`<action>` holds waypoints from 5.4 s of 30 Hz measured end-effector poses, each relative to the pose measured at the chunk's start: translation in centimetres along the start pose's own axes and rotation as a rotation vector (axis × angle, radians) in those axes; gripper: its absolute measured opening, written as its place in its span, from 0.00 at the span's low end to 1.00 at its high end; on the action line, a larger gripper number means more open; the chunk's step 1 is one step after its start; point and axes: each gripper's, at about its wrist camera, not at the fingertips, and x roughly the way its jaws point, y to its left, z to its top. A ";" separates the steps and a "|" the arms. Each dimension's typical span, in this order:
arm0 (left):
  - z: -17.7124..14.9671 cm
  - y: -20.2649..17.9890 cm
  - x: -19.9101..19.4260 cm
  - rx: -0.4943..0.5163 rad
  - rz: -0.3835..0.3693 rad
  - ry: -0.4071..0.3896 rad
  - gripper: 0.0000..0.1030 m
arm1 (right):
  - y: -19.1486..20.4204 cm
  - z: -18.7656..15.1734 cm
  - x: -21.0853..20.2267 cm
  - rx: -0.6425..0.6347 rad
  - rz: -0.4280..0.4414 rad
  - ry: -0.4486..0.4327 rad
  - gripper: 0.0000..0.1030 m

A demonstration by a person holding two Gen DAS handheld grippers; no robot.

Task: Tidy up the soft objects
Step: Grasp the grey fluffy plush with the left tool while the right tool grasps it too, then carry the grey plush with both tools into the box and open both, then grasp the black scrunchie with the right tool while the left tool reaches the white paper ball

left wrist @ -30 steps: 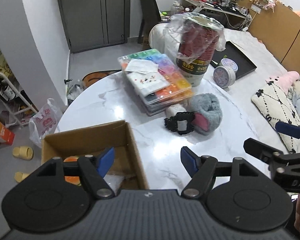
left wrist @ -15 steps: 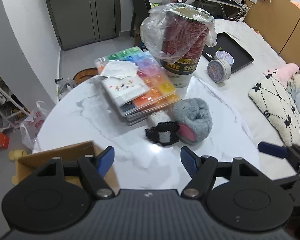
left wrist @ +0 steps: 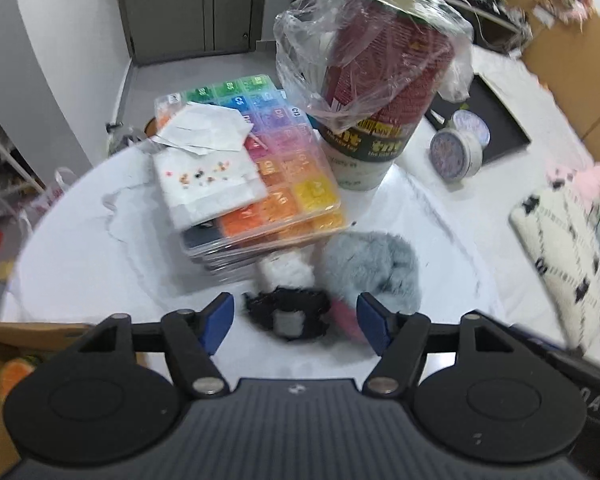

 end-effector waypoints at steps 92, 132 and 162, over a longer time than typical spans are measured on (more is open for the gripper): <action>-10.1 3.5 -1.7 -0.278 -0.161 0.145 0.22 | -0.6 -9.4 -0.3 0.292 0.134 0.198 0.26; -6.0 16.2 -17.0 -0.260 -0.056 -0.095 0.20 | 19.5 -7.2 -2.8 0.042 0.308 0.191 0.29; -3.6 9.1 -12.2 -0.149 -0.100 -0.090 0.44 | 8.7 -3.9 -3.6 0.059 0.174 0.092 0.52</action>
